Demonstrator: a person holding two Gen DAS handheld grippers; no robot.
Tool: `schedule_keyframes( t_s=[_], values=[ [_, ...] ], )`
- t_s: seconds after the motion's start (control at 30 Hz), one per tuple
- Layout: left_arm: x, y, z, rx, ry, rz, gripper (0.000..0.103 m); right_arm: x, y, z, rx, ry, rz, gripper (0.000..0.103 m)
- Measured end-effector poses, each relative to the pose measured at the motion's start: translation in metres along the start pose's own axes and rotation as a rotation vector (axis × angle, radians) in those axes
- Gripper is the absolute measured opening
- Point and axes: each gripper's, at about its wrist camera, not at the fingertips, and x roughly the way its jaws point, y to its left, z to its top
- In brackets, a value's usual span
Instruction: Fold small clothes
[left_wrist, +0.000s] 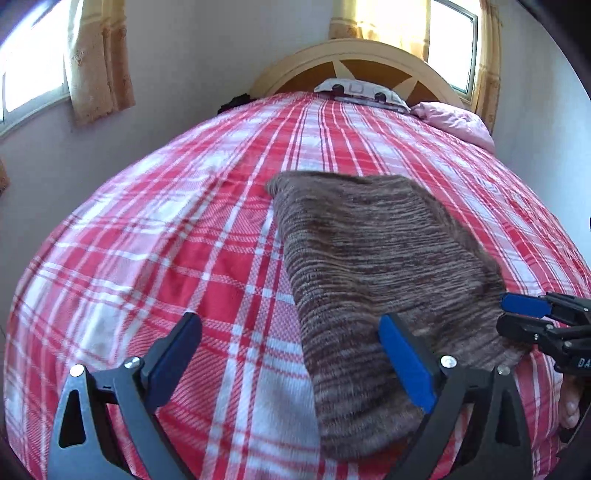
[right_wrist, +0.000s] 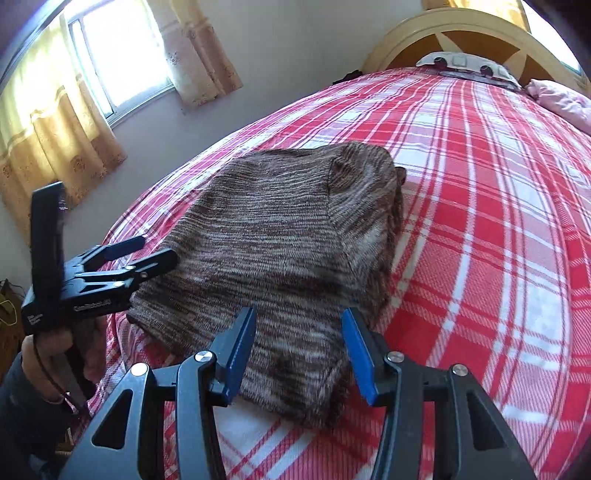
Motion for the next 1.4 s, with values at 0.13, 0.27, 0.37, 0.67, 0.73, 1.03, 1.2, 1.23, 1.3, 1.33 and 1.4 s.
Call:
schedule_keyframes(
  t_s=[0.13,0.27,0.37,0.67,0.73,1.03,1.2,1.23,1.3,1.33,1.4],
  values=[
    [-0.026,0.001,0.003,-0.014,-0.044,-0.002,0.099,-0.026,0.005,-0.004,0.020,-0.044,-0.040,0.050],
    [-0.054,0.000,0.013,-0.020,-0.111,-0.010,0.099,-0.060,0.016,-0.004,0.012,-0.127,-0.069,0.051],
    [-0.070,-0.003,0.020,-0.021,-0.153,-0.022,0.099,-0.090,0.031,-0.001,-0.028,-0.204,-0.105,0.051],
    [-0.106,-0.016,0.028,0.001,-0.242,-0.059,0.099,-0.139,0.065,-0.004,-0.114,-0.310,-0.160,0.052],
    [-0.112,-0.017,0.028,0.004,-0.255,-0.065,0.100,-0.146,0.069,-0.005,-0.121,-0.328,-0.168,0.052],
    [-0.120,-0.023,0.027,0.009,-0.275,-0.073,0.101,-0.161,0.072,-0.006,-0.120,-0.364,-0.184,0.052],
    [-0.121,-0.024,0.026,0.010,-0.275,-0.072,0.101,-0.168,0.066,-0.008,-0.103,-0.384,-0.193,0.052],
    [-0.121,-0.024,0.026,0.009,-0.275,-0.074,0.101,-0.169,0.066,-0.009,-0.101,-0.385,-0.193,0.052],
    [-0.121,-0.025,0.026,0.010,-0.275,-0.076,0.101,-0.170,0.065,-0.008,-0.098,-0.388,-0.197,0.052],
    [-0.121,-0.026,0.026,0.012,-0.273,-0.074,0.101,-0.171,0.065,-0.008,-0.097,-0.388,-0.198,0.052],
    [-0.120,-0.027,0.026,0.015,-0.271,-0.076,0.101,-0.172,0.064,-0.009,-0.094,-0.391,-0.197,0.052]
  ],
)
